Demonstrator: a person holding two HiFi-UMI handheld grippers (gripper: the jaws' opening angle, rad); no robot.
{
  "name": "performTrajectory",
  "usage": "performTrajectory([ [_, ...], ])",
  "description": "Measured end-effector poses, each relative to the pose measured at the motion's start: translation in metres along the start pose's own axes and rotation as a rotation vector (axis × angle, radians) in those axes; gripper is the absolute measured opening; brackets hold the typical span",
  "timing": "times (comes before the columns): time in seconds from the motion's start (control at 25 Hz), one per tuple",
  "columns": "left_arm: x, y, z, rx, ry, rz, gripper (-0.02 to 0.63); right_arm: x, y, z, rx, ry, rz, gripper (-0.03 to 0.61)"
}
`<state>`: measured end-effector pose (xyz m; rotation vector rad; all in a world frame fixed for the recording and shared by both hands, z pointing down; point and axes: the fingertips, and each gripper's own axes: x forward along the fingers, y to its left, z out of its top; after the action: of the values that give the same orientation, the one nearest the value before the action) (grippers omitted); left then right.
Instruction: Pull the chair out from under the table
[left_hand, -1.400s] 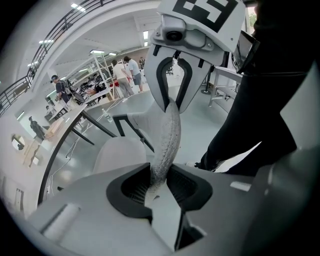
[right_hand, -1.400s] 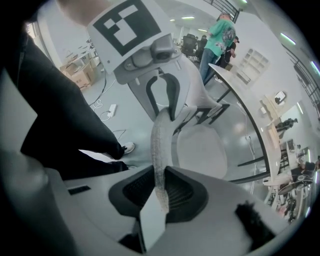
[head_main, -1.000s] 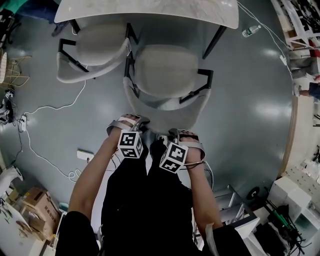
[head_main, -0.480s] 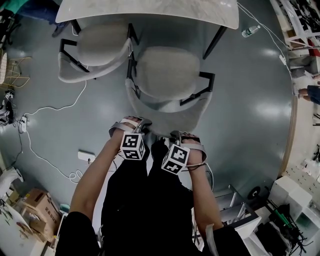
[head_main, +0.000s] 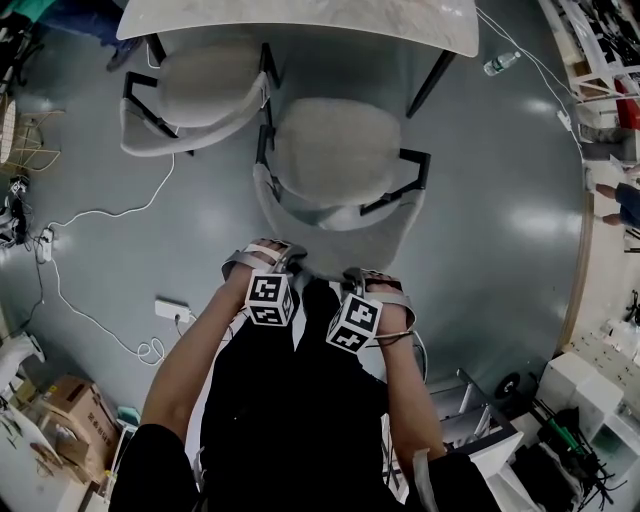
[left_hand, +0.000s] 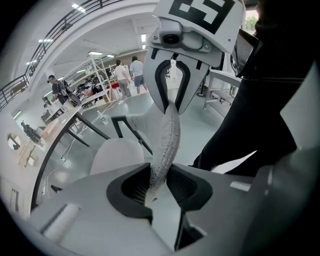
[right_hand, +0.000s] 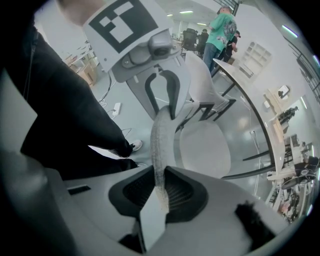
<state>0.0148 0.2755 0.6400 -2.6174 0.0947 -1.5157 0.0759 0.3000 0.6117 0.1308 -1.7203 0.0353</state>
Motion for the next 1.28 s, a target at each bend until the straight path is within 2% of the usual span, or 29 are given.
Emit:
performTrajectory([
  [0.8,-0.006,-0.065,-0.001,-0.004,0.015,-0.029,0.107,0.001,0.066,-0.003,0.008,-0.003,0.021,0.072],
  [1.28,-0.007,-0.069,0.0,0.004,0.014,-0.058,0.109,-0.002,0.068,-0.003,0.002,-0.02,0.041,0.072],
])
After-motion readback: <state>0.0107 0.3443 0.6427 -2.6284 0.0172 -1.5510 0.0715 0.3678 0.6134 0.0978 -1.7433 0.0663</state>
